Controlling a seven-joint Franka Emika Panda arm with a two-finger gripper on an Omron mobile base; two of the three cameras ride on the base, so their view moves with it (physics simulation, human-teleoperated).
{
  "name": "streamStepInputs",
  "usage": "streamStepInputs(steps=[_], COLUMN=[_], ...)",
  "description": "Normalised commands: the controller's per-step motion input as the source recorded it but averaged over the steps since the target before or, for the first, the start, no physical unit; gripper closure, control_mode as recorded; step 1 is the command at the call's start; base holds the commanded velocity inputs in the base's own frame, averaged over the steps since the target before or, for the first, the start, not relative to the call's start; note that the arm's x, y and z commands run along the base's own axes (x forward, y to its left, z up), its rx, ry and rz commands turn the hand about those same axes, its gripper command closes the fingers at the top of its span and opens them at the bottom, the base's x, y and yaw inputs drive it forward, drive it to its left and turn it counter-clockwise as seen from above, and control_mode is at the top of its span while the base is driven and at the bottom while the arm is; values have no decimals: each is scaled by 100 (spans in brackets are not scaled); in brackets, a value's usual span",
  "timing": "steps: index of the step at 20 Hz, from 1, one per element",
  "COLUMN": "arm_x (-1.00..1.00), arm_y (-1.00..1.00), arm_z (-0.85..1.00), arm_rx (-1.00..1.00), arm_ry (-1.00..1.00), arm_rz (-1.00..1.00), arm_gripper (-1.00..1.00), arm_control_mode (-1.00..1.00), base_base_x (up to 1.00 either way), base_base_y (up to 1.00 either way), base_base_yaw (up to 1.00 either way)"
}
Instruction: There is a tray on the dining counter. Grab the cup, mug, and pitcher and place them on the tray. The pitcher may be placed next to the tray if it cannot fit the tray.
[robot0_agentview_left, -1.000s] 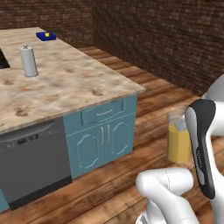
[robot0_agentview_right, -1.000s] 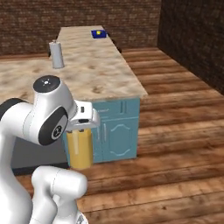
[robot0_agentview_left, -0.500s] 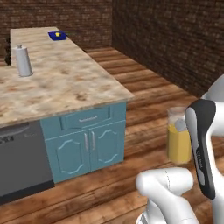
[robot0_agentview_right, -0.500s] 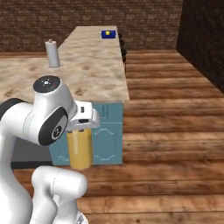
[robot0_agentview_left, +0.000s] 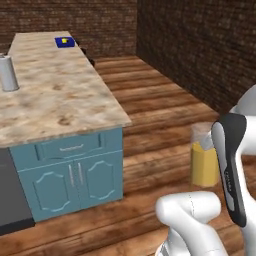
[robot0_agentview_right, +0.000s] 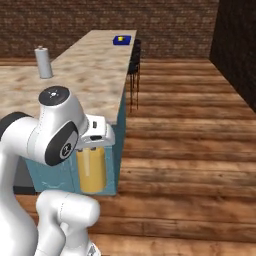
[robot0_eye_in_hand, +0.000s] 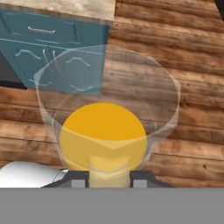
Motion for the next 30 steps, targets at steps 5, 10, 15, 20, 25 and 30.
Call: streamStepInputs(steps=[5,10,15,20,25,30], arm_x=[0,0,0,0,0,0], arm_y=[0,0,0,0,0,0], arm_z=[0,0,0,0,0,0], arm_rx=[0,0,0,0,0,0], arm_ry=[0,0,0,0,0,0], arm_rz=[0,0,0,0,0,0], arm_gripper=[100,100,100,100,100,100], arm_control_mode=[100,100,100,100,100,100], base_base_x=[57,87,100,100,100,100], base_base_y=[-76,-66,-87,-95,-84,-62], base_base_yaw=[22,18,13,15,16,17])
